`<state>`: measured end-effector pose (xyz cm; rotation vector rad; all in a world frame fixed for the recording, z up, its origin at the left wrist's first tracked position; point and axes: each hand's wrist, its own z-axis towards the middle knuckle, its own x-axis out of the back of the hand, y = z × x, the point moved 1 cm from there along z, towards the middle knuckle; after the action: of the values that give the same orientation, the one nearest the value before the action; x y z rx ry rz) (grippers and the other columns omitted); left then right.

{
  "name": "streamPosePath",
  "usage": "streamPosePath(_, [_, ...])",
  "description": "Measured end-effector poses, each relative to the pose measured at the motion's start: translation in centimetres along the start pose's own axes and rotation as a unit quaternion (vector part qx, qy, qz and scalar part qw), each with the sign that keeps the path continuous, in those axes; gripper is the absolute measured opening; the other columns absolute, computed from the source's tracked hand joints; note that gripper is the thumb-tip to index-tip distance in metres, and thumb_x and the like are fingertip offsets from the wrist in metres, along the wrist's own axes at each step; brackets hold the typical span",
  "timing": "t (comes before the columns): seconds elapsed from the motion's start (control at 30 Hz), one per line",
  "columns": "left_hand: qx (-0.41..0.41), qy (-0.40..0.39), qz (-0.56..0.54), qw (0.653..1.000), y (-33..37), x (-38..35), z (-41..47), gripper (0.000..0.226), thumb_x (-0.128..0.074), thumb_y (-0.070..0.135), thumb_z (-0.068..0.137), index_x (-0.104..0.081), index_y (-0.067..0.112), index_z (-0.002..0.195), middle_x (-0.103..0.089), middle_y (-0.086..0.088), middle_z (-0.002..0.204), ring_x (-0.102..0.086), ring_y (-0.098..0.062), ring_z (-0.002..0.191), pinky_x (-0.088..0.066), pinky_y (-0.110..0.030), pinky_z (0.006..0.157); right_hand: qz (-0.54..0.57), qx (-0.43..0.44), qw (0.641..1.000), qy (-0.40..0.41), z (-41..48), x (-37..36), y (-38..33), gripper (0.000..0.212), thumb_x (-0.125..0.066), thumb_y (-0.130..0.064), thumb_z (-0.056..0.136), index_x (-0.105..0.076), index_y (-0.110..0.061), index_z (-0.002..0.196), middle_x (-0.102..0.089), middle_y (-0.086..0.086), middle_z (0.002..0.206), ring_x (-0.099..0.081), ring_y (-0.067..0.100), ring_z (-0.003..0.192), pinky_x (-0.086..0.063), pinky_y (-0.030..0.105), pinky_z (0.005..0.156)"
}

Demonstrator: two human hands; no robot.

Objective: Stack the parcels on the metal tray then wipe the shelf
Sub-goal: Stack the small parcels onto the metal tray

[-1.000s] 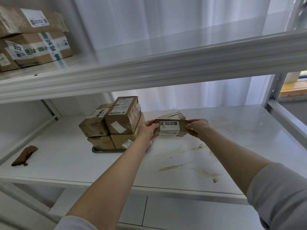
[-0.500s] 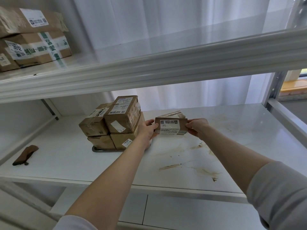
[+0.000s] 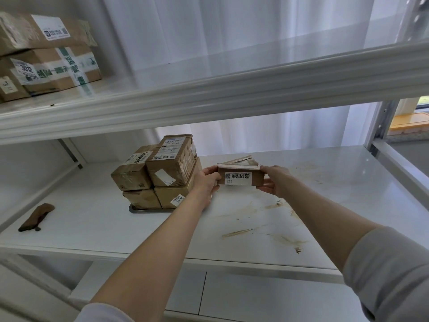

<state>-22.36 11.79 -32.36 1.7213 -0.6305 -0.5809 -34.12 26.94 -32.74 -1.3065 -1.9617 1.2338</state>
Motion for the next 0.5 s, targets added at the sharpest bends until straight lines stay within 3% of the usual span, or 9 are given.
streamPosePath(0.1, [0.008,0.011,-0.002,1.000,0.02,0.00,-0.09,0.018,-0.058,0.003,0.087,-0.061,0.020,0.089,-0.065,-0.006,0.091,-0.060,-0.020,0.088,-0.044,-0.034,0.075,0.003,0.003,1.000,0.006,-0.20,0.08,0.10,0.022,-0.057,-0.014,0.094,-0.054,-0.008,0.115,-0.066,0.021,0.105,-0.067,0.030,0.087,-0.059,0.034,0.068])
streamPosePath(0.2, [0.016,0.013,0.007,1.000,0.07,-0.07,-0.16,0.012,-0.066,0.016,0.085,-0.061,0.026,0.088,-0.064,-0.006,0.100,-0.060,-0.026,0.100,-0.044,-0.033,0.070,0.000,0.003,1.000,0.006,-0.37,-0.02,0.12,0.020,-0.059,-0.012,0.091,-0.054,-0.006,0.109,-0.066,0.021,0.099,-0.068,0.029,0.084,-0.059,0.033,0.068])
streamPosePath(0.3, [0.025,0.006,0.005,1.000,0.15,-0.20,-0.42,0.016,-0.066,0.019,0.087,-0.057,0.019,0.100,-0.062,-0.004,0.093,-0.062,-0.023,0.083,-0.053,-0.036,0.072,-0.002,0.010,1.000,0.002,-0.63,-0.06,0.14,0.020,-0.057,-0.008,0.087,-0.054,-0.005,0.107,-0.062,0.017,0.091,-0.065,0.027,0.081,-0.058,0.034,0.071])
streamPosePath(0.37, [0.026,0.009,0.002,1.000,0.17,-0.25,-0.64,0.012,-0.065,0.015,0.088,-0.056,0.015,0.096,-0.058,-0.003,0.086,-0.060,-0.020,0.074,-0.054,-0.037,0.078,0.002,0.013,1.000,-0.004,-0.66,-0.07,0.17,0.022,-0.055,-0.005,0.085,-0.052,-0.006,0.107,-0.060,0.015,0.094,-0.063,0.028,0.086,-0.056,0.035,0.077])
streamPosePath(0.43, [0.028,0.013,-0.006,1.000,0.08,-0.27,-0.57,0.011,-0.064,0.011,0.089,-0.054,0.016,0.089,-0.059,-0.005,0.089,-0.060,-0.018,0.073,-0.054,-0.036,0.078,0.005,0.014,1.000,-0.012,-0.81,-0.12,0.15,0.022,-0.053,-0.004,0.084,-0.051,-0.006,0.106,-0.059,0.013,0.093,-0.063,0.029,0.090,-0.056,0.036,0.080])
streamPosePath(0.5, [0.034,0.012,-0.010,0.999,0.04,-0.25,-0.48,0.013,-0.062,0.007,0.089,-0.053,0.015,0.096,-0.061,-0.006,0.089,-0.058,-0.016,0.071,-0.054,-0.032,0.075,-0.001,0.014,1.000,-0.015,-0.89,-0.22,0.12,0.023,-0.051,-0.002,0.083,-0.051,-0.006,0.106,-0.057,0.012,0.092,-0.062,0.029,0.090,-0.055,0.035,0.081])
